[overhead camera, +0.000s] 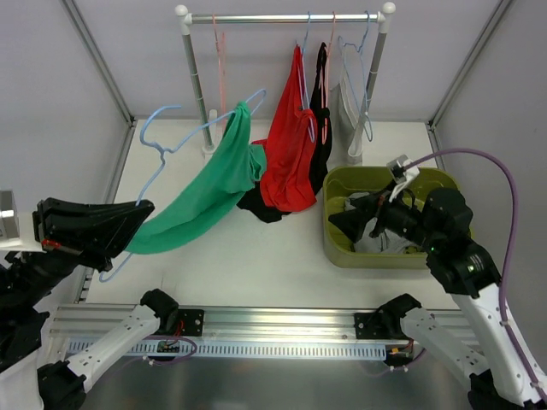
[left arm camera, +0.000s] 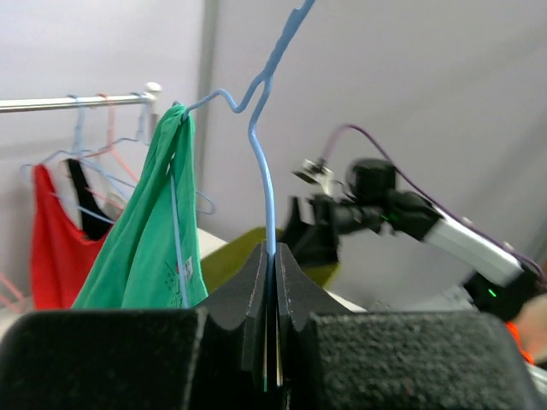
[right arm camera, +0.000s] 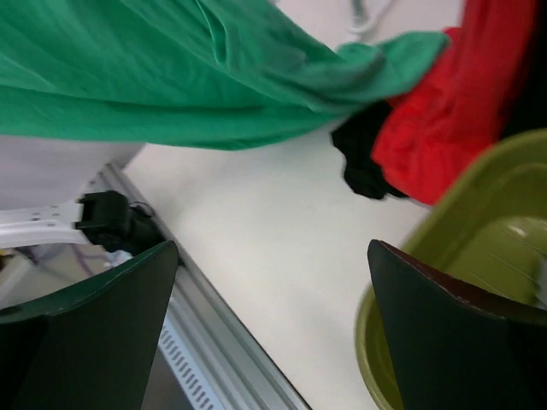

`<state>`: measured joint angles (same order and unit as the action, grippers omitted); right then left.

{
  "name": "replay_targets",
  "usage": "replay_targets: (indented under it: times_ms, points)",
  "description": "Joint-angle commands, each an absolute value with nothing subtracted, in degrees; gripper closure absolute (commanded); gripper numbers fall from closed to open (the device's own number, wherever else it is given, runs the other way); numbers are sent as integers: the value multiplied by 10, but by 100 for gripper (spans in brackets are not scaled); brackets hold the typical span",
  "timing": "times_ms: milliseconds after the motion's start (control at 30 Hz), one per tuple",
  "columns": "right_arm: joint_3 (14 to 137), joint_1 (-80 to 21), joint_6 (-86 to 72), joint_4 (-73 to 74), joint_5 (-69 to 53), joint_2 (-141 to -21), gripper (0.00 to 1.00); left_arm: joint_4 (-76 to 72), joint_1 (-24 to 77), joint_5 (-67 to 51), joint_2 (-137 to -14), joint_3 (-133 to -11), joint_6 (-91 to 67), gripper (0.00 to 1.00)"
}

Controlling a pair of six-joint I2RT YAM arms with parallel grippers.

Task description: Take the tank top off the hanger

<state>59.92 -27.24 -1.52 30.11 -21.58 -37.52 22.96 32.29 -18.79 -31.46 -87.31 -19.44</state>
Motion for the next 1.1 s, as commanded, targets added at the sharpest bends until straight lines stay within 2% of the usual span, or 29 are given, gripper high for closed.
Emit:
replay_targets:
  times_ms: [0,100,200,333,367,467,733,833,867,933,967,1000,1067]
  points:
    - [630,-277,-82,139,-358,-421,0,209,326,-297,-316,-873,-217,100]
    - [635,-319,-111,93,-364,-453,1,209,326,-308,-313,-840,-236,100]
    - [634,-387,-93,83,-309,-473,2,209,326,-302,-316,-787,-241,100]
    - [618,-481,-72,83,-146,-487,10,202,326,-285,-320,-715,-257,100]
    - [616,-491,-67,83,-86,-492,11,200,326,-285,-318,-708,-260,100]
    - [615,-514,-66,84,-5,-517,14,192,326,-284,-304,-686,-270,100]
    - [650,-532,-46,71,24,-603,21,189,326,-302,-301,-664,-288,100]
    - [652,-533,-40,65,47,-610,39,190,327,-304,-301,-657,-291,100]
    - [650,-532,-38,60,47,-609,56,189,326,-304,-300,-655,-291,100]
    - [650,-532,-35,58,45,-605,72,190,326,-301,-296,-651,-288,100]
    - [648,-532,-34,58,49,-598,87,191,326,-298,-294,-650,-287,100]
    - [641,-532,-33,58,55,-592,97,191,326,-294,-292,-647,-285,100]
    - [629,-532,-24,60,83,-578,100,192,326,-281,-288,-643,-279,100]
